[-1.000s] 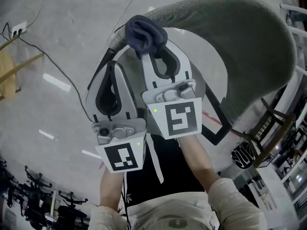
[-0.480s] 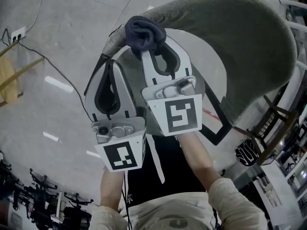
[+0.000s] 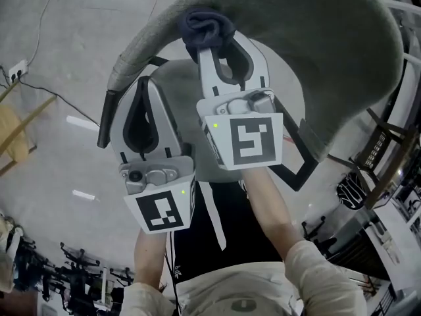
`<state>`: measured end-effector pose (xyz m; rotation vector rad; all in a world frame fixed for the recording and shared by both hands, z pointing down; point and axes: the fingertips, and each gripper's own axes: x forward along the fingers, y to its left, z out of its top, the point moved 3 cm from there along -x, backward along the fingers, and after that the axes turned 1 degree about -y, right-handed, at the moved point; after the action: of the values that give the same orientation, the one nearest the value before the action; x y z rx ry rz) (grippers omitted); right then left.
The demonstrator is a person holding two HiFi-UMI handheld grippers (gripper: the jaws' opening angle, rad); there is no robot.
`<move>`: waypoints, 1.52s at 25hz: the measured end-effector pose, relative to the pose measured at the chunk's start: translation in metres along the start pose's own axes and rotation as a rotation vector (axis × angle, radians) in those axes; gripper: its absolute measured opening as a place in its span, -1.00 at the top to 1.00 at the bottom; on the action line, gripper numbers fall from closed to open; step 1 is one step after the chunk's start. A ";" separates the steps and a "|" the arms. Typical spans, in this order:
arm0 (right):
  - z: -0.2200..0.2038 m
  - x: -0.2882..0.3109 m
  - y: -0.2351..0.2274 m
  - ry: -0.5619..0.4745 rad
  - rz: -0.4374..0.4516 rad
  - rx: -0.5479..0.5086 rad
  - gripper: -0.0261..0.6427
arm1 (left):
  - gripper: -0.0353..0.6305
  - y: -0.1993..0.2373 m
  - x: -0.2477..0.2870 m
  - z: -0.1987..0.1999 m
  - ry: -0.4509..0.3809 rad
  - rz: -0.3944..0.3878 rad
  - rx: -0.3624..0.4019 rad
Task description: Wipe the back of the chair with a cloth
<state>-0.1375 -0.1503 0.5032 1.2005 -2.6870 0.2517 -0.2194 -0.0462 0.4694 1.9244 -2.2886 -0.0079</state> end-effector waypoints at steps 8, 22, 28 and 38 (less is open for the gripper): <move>-0.002 -0.022 -0.060 0.003 -0.174 0.001 0.75 | 0.85 -0.045 0.021 -0.003 0.009 -0.120 0.012; -0.016 -0.099 -0.133 0.014 -0.555 0.082 0.75 | 0.85 -0.120 0.032 -0.002 0.016 -0.376 0.044; -0.034 -0.163 -0.168 0.034 -0.751 0.161 0.75 | 0.85 -0.164 0.019 -0.003 0.026 -0.494 0.051; -0.058 -0.243 -0.177 0.031 -1.013 0.238 0.75 | 0.85 -0.207 -0.001 -0.015 0.033 -0.671 0.087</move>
<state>0.1604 -0.0795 0.5147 2.3758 -1.7216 0.4082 -0.0148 -0.0801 0.4632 2.6093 -1.5411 0.0479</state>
